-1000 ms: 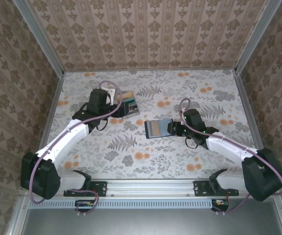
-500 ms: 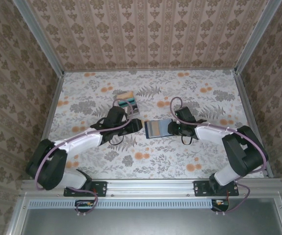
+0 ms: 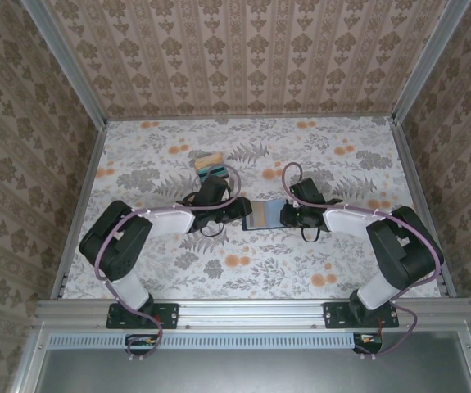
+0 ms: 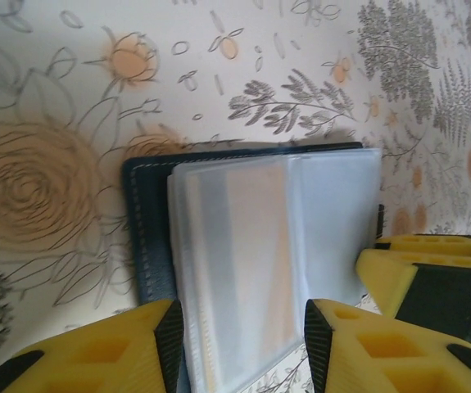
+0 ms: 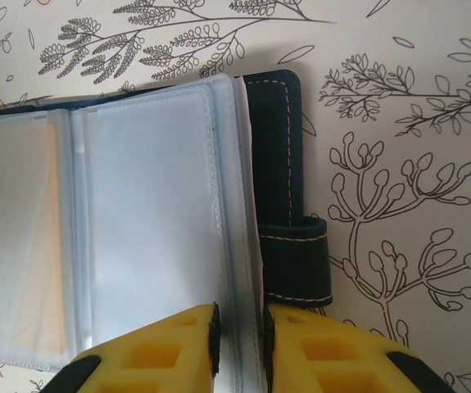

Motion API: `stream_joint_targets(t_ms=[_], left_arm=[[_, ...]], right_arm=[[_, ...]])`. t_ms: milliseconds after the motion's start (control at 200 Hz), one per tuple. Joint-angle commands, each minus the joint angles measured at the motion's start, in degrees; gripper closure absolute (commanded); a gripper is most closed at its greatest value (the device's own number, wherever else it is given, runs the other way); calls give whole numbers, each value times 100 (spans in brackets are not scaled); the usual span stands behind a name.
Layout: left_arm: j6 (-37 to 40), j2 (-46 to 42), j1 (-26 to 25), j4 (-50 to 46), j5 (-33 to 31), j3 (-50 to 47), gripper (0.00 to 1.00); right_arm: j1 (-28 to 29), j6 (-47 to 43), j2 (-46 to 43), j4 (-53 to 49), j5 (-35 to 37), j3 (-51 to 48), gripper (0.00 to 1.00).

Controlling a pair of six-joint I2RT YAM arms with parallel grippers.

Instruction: Take the credit cards out of the card holder

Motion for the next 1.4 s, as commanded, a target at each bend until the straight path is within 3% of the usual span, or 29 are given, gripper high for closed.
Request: stream_joint_targets(t_ms=[0, 520, 805, 1025, 1395], left_arm=[[-77, 175, -25, 117, 135, 172, 54], [-185, 562, -50, 377, 399, 284, 54], [166, 96, -171, -243, -72, 393, 54], [173, 287, -227, -294, -46, 538, 54], [272, 0, -225, -663, -541, 472, 54]], right_arm=[[42, 72, 53, -126, -150, 25, 76], [41, 59, 62, -147, -171, 47, 77], [44, 68, 80, -148, -195, 61, 77], [41, 72, 89, -151, -217, 65, 77], [41, 74, 90, -154, -223, 69, 77]])
